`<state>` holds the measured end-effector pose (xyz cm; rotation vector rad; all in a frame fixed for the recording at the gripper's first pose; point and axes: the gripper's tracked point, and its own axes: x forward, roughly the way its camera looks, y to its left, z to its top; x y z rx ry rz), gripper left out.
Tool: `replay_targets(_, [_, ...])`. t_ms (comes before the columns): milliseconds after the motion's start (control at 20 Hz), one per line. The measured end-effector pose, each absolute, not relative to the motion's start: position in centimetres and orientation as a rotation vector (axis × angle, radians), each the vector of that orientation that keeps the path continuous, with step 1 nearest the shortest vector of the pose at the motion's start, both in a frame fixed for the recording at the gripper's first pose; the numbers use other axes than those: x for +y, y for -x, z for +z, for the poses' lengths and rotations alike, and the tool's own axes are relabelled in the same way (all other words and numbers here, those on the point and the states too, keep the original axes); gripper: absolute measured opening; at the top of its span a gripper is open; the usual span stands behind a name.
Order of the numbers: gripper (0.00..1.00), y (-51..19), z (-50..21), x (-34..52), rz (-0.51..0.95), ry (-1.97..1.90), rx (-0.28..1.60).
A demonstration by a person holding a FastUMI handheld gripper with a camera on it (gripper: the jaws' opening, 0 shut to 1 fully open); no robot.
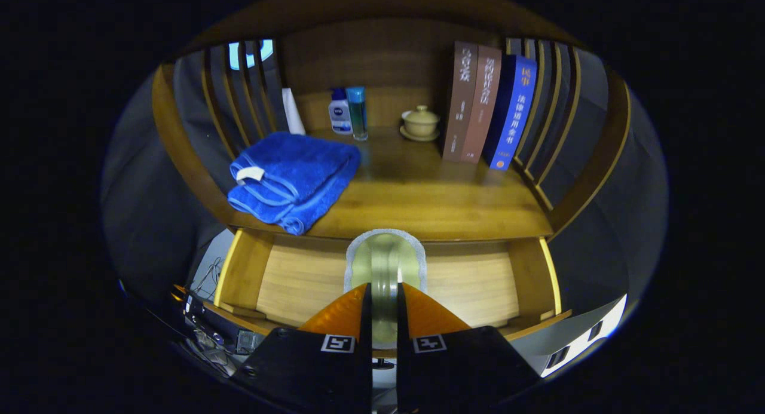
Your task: Pull open the drawer, take out the items inside it, and place them on the countertop above the cabinet.
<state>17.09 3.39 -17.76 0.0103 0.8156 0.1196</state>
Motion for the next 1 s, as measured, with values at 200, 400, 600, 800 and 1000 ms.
replay_targets(200, [0.2,-19.9,-16.0,3.0,0.108,-0.025,0.779])
replay_targets(400, [0.2,-23.8,-17.3,2.9,0.092,-0.043,0.799])
replay_targets(600, [0.2,-27.8,-19.1,2.1,0.074,-0.062,0.845])
replay_targets(800, [0.21,-31.9,-20.2,0.7,0.031,-0.04,0.864])
replay_targets(1000, [0.2,-35.1,-21.5,0.6,0.015,-0.03,0.888])
